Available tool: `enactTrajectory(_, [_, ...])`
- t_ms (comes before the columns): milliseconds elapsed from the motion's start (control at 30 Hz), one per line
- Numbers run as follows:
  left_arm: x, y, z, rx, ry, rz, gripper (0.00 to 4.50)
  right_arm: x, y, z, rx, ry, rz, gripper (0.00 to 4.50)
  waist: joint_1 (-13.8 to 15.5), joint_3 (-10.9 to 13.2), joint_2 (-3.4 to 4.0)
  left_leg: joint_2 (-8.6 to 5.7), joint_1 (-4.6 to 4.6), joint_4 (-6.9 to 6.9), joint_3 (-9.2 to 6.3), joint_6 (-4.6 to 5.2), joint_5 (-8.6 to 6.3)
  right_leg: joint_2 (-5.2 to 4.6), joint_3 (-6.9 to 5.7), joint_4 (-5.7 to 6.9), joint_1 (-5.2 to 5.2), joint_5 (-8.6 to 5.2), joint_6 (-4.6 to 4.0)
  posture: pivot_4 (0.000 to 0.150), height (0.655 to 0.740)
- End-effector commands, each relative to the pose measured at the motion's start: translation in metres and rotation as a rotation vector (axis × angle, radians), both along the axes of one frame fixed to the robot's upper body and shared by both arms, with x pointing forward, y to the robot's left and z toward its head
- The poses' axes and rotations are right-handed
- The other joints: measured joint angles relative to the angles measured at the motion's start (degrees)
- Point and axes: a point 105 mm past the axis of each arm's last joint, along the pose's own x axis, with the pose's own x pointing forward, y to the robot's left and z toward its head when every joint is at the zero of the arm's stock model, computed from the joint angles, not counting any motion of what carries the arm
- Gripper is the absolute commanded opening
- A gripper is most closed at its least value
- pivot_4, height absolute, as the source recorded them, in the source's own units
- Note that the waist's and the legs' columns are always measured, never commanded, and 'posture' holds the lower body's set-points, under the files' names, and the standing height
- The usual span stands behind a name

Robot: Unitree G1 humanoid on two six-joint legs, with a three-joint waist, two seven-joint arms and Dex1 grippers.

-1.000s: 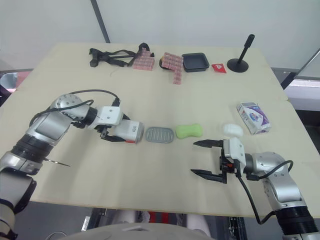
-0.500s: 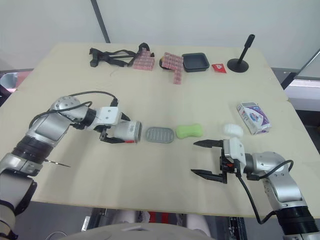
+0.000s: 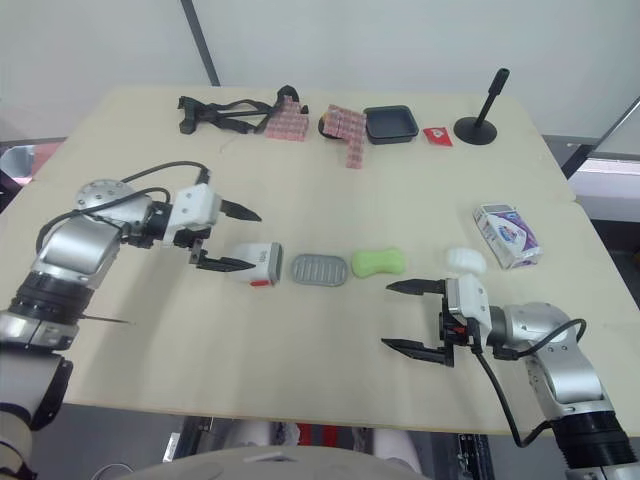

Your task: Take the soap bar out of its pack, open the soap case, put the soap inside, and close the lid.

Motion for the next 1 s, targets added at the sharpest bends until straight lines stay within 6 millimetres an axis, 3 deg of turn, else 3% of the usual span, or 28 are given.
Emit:
enactTrajectory(33, [-0.011, 0.004, 0.016, -0.154, -0.048, 0.020, 4.49, 0.005, -0.001, 0.013, -0.030, -0.051, 0.011, 4.50, -0.2, 0.0, 0.00, 0.00, 0.00, -0.01, 0.00, 0.00, 0.00, 0.00, 0.00, -0.01, 0.00, 0.00, 0.00, 0.150, 0.7400])
enactTrajectory(267, [-0.049, 0.033, -0.012, -0.273, 0.008, 0.143, 4.49, 0.017, 0.007, 0.031, -0.092, -0.080, 0.032, 4.50, -1.0, 0.0, -0.02, 0.05, 0.00, -0.10, -0.01, -0.01, 0.00, 0.03, -0.06, -0.11, 0.01, 0.00, 0.01, 0.150, 0.7400])
enactTrajectory(567, [-0.074, 0.064, -0.039, -0.337, 0.037, 0.333, 4.49, 0.039, 0.011, 0.051, -0.255, -0.068, 0.059, 4.50, -1.9, 0.0, -0.03, 0.05, 0.03, -0.15, -0.06, 0.00, 0.01, -0.27, -0.35, -0.18, 0.04, 0.00, 0.01, 0.150, 0.7400])
enactTrajectory(800, [-0.064, 0.094, -0.047, -0.337, 0.051, 0.463, 4.49, 0.064, 0.020, 0.064, -0.407, -0.047, 0.092, 4.50, -2.2, 0.0, -0.02, 0.07, 0.11, -0.17, -0.05, 0.00, 0.03, -0.18, -0.36, -0.13, 0.03, 0.00, 0.00, 0.150, 0.7400])
enactTrajectory(1000, [-0.065, 0.094, -0.044, -0.352, 0.043, 0.437, 4.49, 0.080, 0.031, 0.049, -0.551, -0.030, 0.128, 4.50, -1.9, 0.0, -0.02, 0.07, 0.36, -0.15, -0.03, 0.01, 0.03, 0.04, -0.35, -0.08, -0.01, 0.00, 0.00, 0.150, 0.7400])
